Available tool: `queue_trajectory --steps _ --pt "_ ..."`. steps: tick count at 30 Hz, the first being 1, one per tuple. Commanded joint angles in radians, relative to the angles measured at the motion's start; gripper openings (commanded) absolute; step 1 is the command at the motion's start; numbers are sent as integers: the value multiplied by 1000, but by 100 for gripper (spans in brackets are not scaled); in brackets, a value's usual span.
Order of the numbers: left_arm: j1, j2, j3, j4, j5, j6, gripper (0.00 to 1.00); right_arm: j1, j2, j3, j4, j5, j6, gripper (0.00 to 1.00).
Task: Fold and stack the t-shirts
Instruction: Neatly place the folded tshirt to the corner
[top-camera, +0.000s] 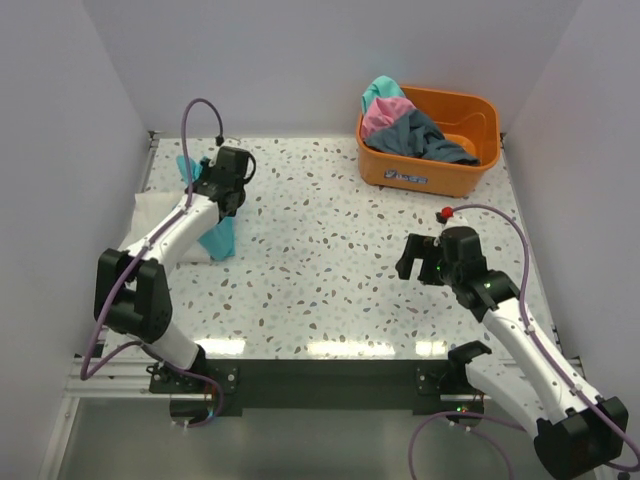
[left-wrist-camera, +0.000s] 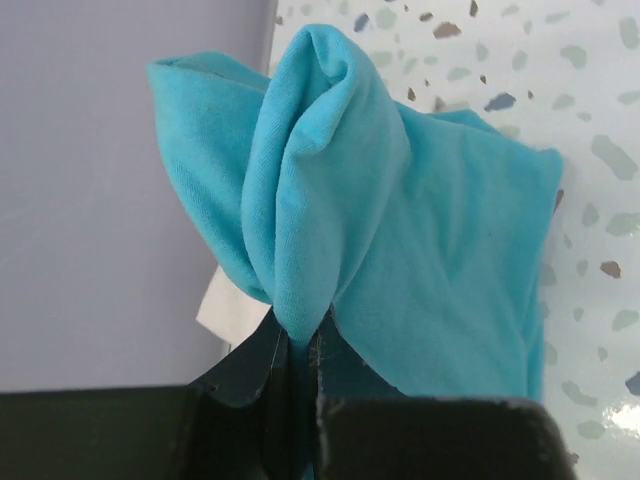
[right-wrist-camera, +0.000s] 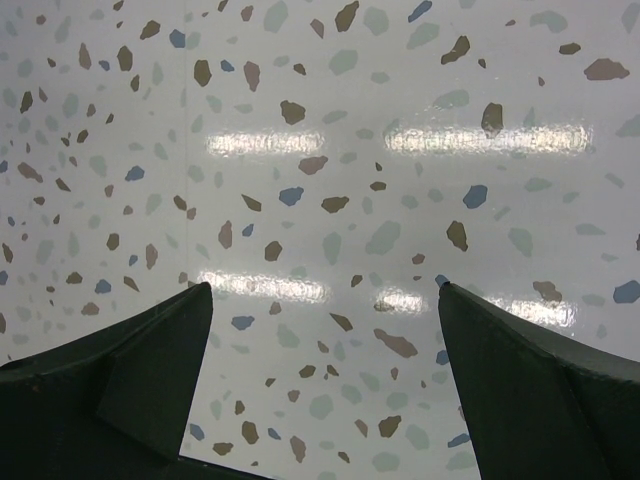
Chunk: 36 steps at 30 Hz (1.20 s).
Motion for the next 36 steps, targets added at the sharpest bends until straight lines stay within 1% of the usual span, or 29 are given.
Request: queue_trajectory --steps 1,4,7,14,18,20,21,23,24,26,29,34,36 --pt "8 -57 -9 136 -109 120 0 -1 -19 -2 33 0 -20 99" --pt "10 -77 -6 147 -106 137 0 -1 -22 -3 35 4 -20 98" --pt "10 -112 9 119 -91 135 0 -1 -16 -3 35 9 -19 99" --pt "11 -195 -6 133 -83 172 0 0 -10 0 33 16 -20 99" --pt "34 -201 -39 142 -17 175 0 -3 -8 -2 30 21 -19 99" --pt "46 -189 -55 143 21 169 0 -1 -8 0 29 24 -17 99" --pt "66 -186 -76 150 73 167 0 -3 -7 0 27 24 -19 99" --pt "92 -166 -110 183 89 161 0 -3 -5 0 26 26 -20 99" --pt "126 -157 -119 199 101 164 0 -3 -8 0 24 27 -19 99" --pt "166 -112 -112 189 74 172 0 -1 -10 0 23 32 -19 99" --pt "197 -77 -119 263 31 183 0 -3 -10 0 23 38 -16 99" --pt "260 -16 -138 376 12 203 0 -1 -10 -5 21 36 -16 99" --pt "287 1 -136 393 4 198 0 -1 -10 -5 21 46 -13 99"
